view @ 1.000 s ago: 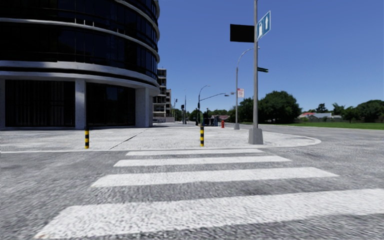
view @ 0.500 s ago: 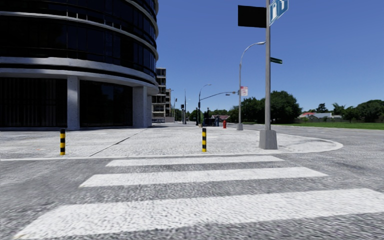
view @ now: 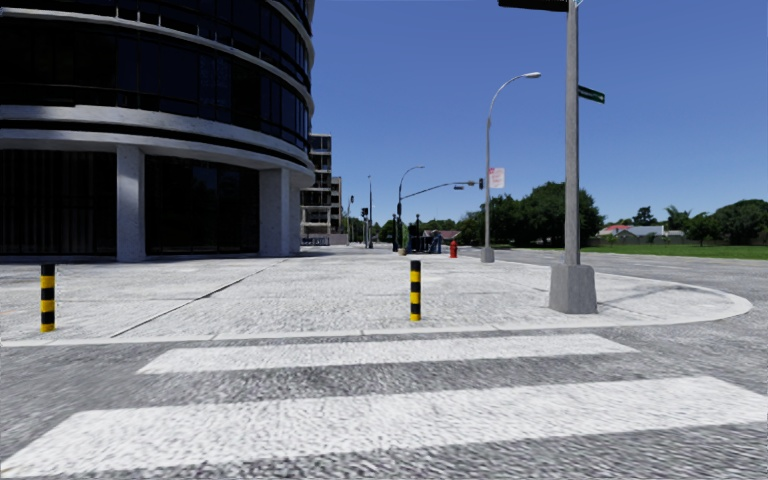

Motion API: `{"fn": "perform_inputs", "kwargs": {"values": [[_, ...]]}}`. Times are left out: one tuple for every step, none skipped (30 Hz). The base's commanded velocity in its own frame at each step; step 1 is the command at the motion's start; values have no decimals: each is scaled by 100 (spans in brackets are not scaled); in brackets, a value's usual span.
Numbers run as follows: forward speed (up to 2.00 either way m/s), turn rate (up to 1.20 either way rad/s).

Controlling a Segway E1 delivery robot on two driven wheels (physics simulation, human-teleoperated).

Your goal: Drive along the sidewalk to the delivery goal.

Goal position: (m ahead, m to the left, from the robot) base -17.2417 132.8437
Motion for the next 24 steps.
{"fn": "perform_inputs", "kwargs": {"values": [[200,0],[200,0],[200,0],[200,0],[200,0],[200,0],[200,0],[200,0],[200,0],[200,0],[200,0],[200,0],[200,0],[200,0],[200,0],[200,0],[200,0],[200,0],[200,0],[200,1],[200,50],[200,120],[200,120],[200,120]]}}
